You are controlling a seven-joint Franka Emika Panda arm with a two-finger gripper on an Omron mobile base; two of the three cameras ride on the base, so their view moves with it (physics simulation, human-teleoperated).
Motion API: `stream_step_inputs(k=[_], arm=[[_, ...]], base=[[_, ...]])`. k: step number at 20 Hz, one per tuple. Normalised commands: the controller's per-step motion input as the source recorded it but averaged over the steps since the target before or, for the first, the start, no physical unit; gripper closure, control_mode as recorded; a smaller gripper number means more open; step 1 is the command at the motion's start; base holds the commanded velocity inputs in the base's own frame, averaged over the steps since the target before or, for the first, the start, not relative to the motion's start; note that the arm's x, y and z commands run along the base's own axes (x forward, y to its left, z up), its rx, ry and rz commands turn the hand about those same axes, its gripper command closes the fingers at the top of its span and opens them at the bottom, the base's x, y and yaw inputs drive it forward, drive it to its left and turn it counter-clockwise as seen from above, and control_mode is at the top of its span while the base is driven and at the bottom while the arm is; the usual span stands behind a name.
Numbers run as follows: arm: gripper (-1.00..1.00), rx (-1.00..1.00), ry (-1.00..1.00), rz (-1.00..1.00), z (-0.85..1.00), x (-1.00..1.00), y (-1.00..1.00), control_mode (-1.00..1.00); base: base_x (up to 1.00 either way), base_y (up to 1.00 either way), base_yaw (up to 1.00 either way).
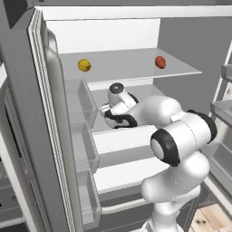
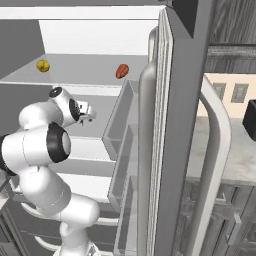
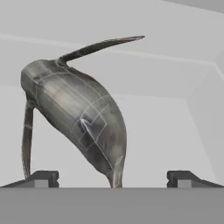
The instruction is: Gather the lemon and sweet potato from the fridge and place them on a tray on the dining counter. Then gather the fishs from the fridge and place them on the other tray.
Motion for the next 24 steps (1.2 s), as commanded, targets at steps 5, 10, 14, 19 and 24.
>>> stream_step_inputs(k=[5,10,14,19,24], arm=[[-1.0,0.0,0.02,0.0,-0.02,0.29,0.0,-1.0],[-1.0,-0.01,0.07,0.01,-0.22,0.17,0.0,-1.0],[1.0,-0.05,0.04,0.02,-0.49,0.0,0.01,-1.0],[1.0,-0.06,0.0,0.04,-0.55,0.0,0.0,-1.0],[1.0,-0.11,-0.02,0.04,-0.71,0.0,0.0,-1.0]], base=[[0.0,0.0,0.0],[0.0,0.0,0.0],[0.0,0.0,0.0],[0.0,0.0,0.0],[0.0,0.0,0.0]])
